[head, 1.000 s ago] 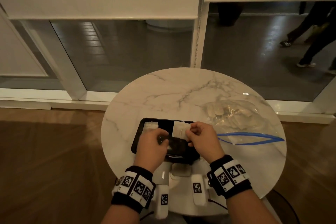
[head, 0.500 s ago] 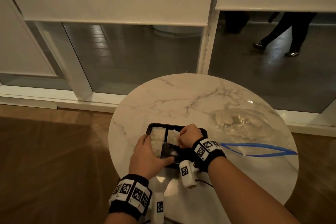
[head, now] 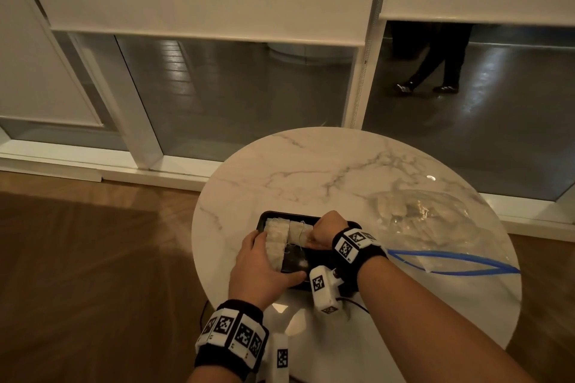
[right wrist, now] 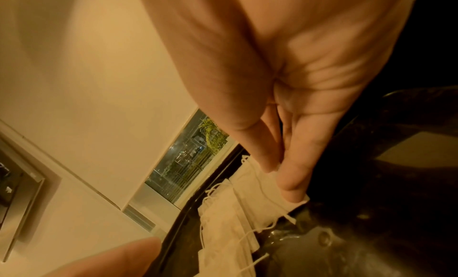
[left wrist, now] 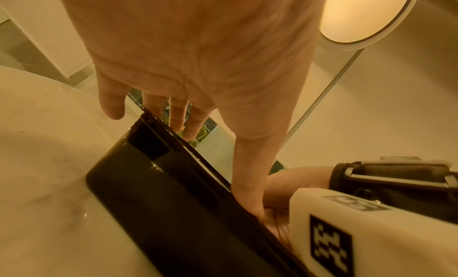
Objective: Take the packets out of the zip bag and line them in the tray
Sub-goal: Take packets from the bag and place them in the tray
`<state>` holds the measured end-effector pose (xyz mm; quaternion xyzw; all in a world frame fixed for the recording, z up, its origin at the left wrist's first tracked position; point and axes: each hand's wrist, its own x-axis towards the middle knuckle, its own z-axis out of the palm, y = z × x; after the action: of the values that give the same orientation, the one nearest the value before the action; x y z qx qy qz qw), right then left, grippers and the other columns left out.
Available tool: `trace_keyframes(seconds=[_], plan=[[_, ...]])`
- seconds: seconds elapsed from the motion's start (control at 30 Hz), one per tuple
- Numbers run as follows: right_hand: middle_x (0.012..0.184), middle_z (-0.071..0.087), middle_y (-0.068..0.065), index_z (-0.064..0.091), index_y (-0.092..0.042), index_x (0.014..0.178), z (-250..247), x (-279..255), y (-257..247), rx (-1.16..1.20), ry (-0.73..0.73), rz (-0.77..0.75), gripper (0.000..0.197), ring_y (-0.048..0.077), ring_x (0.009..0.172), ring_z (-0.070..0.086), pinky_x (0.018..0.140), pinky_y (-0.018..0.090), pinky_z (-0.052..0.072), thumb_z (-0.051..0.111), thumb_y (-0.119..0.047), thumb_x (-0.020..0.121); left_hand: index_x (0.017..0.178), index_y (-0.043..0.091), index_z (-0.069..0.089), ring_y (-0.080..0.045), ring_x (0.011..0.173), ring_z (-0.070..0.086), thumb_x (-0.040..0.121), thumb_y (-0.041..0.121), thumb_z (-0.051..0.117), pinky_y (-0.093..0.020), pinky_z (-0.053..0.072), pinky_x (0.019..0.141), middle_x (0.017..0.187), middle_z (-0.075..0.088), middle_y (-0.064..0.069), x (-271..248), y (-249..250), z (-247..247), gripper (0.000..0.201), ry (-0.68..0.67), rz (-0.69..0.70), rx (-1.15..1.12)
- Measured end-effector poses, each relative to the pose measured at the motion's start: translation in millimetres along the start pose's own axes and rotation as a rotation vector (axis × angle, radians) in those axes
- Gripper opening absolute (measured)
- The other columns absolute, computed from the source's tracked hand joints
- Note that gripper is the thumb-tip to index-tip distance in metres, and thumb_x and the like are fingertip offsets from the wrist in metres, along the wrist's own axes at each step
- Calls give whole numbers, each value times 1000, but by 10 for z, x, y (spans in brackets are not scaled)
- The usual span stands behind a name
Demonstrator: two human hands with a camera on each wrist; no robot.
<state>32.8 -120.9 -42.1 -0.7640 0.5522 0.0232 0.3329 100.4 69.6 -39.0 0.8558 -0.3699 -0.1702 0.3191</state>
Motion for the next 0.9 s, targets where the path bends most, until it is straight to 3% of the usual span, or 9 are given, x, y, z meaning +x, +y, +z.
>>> trace_keyframes(seconds=[0.07,0.13,0.2,0.4,0.5,0.57,0.63,0.77,0.9], plan=[[68,56,3,57,-10,74,-1,37,35,10,-46,-9,26,18,64,56,46,23,39,65,-30,88,147,29,40,-15,136,44,53,60,88,-39,44,109,155,31,9,-3,0,-3,111,3,-1,3],[88,69,9,61,-11,81,0,81,84,154,-113,-15,11,24,84,70,64,27,58,70,-17,81,147,29,39,-15,135,44,53,62,88,-39,44,109,154,32,9,-4,1,-3,111,5,-2,12],[99,71,12,63,-9,91,-25,89,141,281,-136,-19,12,24,93,73,76,31,62,69,-4,81,148,29,38,-15,136,43,52,64,86,-39,44,110,155,32,9,-5,1,-5,112,4,-5,18],[93,67,13,64,8,114,-135,-19,210,340,-119,-14,30,18,74,68,57,20,57,67,1,84,149,29,36,-15,140,39,55,63,86,-41,41,113,159,27,9,-22,19,-24,112,-13,-22,27],[100,72,18,66,9,110,-242,-153,233,387,-87,-24,28,26,88,73,76,33,63,68,0,84,150,28,36,-16,142,37,55,64,87,-42,40,114,159,26,9,-18,25,-21,113,-21,-35,36],[92,75,16,74,2,95,-329,-281,255,411,-26,-48,18,26,89,74,82,41,62,76,-6,79,152,27,35,-16,144,34,57,64,86,-43,38,116,161,24,9,-15,25,-16,114,-30,-45,39],[86,76,10,77,-8,84,-447,-453,302,459,47,-76,8,20,84,74,79,38,62,80,-11,78,152,27,35,-16,146,30,61,63,85,-42,35,118,161,23,7,-21,35,-19,110,-41,-44,49],[86,73,10,72,-12,92,-697,-900,471,695,121,-85,5,15,63,61,48,22,47,68,-15,91,147,28,42,-20,149,24,75,63,75,-42,32,120,157,30,2,-71,153,-29,87,3,50,146],[74,67,8,73,-9,85,-758,-1120,763,772,201,-75,10,16,56,49,44,24,37,68,-15,90,125,33,64,-10,127,48,84,52,72,-34,42,109,131,55,13,-159,435,4,46,42,213,138]])
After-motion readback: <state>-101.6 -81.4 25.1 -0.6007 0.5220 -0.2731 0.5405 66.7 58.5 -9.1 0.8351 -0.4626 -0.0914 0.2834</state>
